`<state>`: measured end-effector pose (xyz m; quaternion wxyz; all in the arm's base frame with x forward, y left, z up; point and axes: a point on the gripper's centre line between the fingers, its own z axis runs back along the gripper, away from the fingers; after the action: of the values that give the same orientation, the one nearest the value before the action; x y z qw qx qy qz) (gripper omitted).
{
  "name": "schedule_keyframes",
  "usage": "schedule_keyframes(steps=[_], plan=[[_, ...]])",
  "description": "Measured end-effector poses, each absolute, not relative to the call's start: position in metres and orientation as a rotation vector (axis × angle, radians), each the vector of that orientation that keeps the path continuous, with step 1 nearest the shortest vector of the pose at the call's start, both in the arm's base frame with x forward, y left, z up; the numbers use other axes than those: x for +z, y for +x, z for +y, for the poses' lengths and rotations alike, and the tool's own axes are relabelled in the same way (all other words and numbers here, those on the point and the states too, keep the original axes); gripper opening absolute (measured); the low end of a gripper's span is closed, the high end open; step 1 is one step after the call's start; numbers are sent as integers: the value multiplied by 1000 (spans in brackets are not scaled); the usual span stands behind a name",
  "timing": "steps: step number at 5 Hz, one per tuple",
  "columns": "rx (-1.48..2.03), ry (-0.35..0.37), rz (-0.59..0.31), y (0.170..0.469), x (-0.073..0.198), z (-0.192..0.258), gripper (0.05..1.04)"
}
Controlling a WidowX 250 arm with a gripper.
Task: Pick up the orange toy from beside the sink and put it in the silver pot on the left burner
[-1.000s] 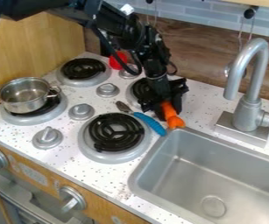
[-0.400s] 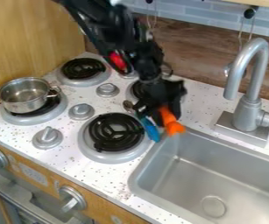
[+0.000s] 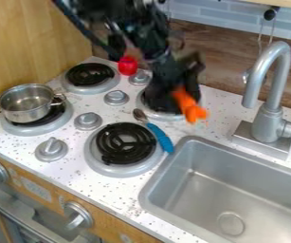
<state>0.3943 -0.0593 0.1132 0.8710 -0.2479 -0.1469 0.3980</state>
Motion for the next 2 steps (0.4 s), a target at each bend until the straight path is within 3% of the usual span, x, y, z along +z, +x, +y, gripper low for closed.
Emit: schedule_keyframes(steps=[2], plan=[[1105, -534, -509, 363, 166, 22, 544]])
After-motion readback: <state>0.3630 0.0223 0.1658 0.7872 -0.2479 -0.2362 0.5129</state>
